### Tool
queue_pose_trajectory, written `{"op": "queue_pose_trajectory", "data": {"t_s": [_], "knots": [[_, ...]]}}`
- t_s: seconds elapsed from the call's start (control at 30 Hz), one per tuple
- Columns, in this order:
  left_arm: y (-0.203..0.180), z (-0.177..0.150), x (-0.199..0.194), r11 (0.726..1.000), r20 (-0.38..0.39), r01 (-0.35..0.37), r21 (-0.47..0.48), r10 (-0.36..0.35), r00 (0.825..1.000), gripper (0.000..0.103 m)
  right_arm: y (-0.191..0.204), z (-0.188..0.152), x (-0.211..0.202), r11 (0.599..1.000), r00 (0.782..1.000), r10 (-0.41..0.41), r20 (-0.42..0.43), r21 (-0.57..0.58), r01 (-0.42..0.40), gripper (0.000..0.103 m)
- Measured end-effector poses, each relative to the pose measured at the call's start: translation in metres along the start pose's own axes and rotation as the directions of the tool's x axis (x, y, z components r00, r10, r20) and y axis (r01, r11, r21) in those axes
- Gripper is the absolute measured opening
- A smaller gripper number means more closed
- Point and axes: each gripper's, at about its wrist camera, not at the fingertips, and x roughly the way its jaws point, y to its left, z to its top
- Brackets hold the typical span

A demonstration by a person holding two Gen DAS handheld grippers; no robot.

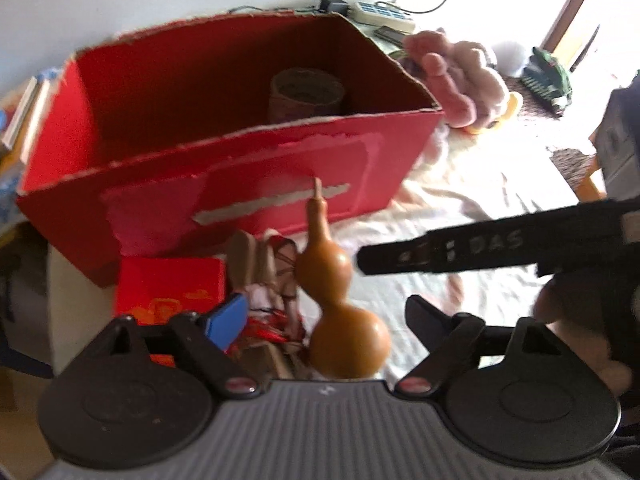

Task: Organize objects
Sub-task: 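Close the right gripper around the gourd's waist and lift it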

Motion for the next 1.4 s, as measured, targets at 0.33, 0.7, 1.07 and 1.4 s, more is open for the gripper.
{"op": "queue_pose_trajectory", "data": {"t_s": [0.33,0.7,1.07,1.4], "knots": [[0.001,-0.004,0.025,0.994,-0.057,0.109,-0.029,-0.111,0.992,0.072,-0.008,-0.004,0.016,0.998,0.997,0.055,-0.061,0.013,-0.054,0.038],[-0.004,-0.001,0.051,0.992,-0.114,0.125,-0.016,-0.126,0.985,0.065,-0.020,-0.005,0.019,0.997,0.994,0.066,-0.085,0.046,-0.062,0.033],[-0.031,0.010,0.046,0.977,-0.108,0.204,0.069,-0.196,0.975,0.057,-0.038,-0.008,-0.034,0.996,0.999,0.046,0.019,0.077,-0.047,0.030],[-0.075,0.037,0.013,0.923,-0.028,0.270,0.273,-0.273,0.962,0.058,-0.017,0.003,-0.102,1.000,0.974,0.025,0.224,0.012,-0.029,0.030]]}}
